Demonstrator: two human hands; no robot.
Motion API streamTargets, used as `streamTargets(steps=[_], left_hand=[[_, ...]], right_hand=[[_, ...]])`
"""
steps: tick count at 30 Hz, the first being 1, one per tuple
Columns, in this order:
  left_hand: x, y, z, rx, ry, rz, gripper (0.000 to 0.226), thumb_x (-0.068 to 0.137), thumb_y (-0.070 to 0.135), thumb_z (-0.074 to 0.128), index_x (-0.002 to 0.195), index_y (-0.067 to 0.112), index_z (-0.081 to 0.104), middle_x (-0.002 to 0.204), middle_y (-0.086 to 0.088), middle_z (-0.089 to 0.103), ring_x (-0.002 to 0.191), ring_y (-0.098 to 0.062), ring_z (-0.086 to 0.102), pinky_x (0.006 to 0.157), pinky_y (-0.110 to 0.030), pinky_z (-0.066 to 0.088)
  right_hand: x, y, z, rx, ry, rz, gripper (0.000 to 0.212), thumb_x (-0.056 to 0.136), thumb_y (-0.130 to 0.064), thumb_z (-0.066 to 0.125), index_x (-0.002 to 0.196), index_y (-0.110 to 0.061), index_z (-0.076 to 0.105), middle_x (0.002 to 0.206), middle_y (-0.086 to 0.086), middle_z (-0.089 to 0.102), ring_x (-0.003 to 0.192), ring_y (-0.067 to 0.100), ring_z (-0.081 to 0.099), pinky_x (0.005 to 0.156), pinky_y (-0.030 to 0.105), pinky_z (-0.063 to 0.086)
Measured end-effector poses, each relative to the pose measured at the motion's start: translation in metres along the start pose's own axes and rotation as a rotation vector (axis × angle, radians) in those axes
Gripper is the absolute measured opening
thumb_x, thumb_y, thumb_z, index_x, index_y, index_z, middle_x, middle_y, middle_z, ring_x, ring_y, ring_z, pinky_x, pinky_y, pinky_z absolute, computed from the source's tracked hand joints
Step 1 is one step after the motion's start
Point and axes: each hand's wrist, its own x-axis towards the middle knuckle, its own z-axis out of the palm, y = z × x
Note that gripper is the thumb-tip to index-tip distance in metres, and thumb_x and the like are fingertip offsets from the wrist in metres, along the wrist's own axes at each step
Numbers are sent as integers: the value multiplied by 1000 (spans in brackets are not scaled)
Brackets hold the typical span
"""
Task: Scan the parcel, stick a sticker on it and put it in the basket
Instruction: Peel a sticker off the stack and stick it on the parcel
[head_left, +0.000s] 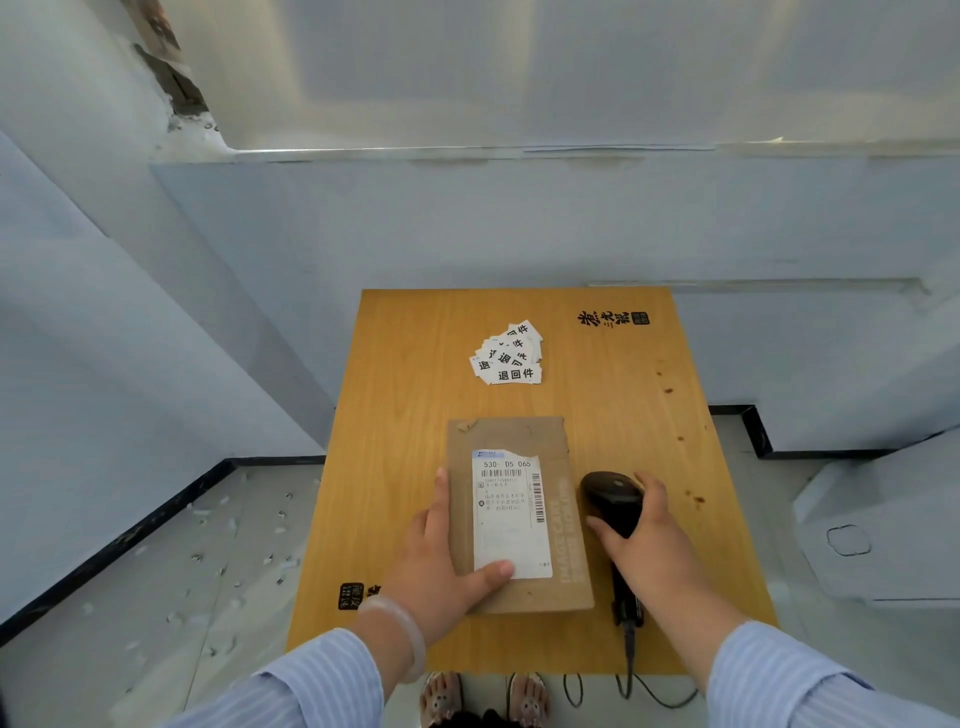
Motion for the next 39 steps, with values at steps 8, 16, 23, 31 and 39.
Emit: streamTargets(steps=[8,16,23,31,39], left_hand=[[65,20,-62,-112,162,50,63,91,57,43,148,37,26,151,1,32,134,-18,39,111,-40,33],[184,64,-87,198,51,152,37,93,28,58,130,28,57,121,4,62,98,-13,58,86,-24,42],[246,72,-56,323,-7,152,36,88,34,63,123,29,62,117,6,63,99,-16,60,86,-27,45],[272,72,-39,446,-3,107,20,80,34,73,92,24,61,107,-1,56,89,-23,61,79,-34,50],[274,78,-46,458,-49,97,8,89,26,63,91,19,59,104,-5,65,91,-23,60,75,-33,46]], right_hand=[[31,-26,-34,-220,156,-202,57,93,-51,45,143,-26,34,132,4,52,121,25,49,98,42,47],[140,-96,-8,-273,-47,-325,33,97,-29,50,129,-27,57,130,1,53,111,20,56,97,36,46],[194,-110,28,-259,-81,-356,39,96,-26,52,135,-31,53,129,4,52,118,22,52,99,36,44],[201,-110,36,-205,-27,-363,33,94,-28,54,126,-32,60,119,-1,55,114,19,51,98,37,45],[193,-114,26,-134,-32,-343,37,95,-26,54,131,-28,56,125,1,55,109,16,57,96,34,47]])
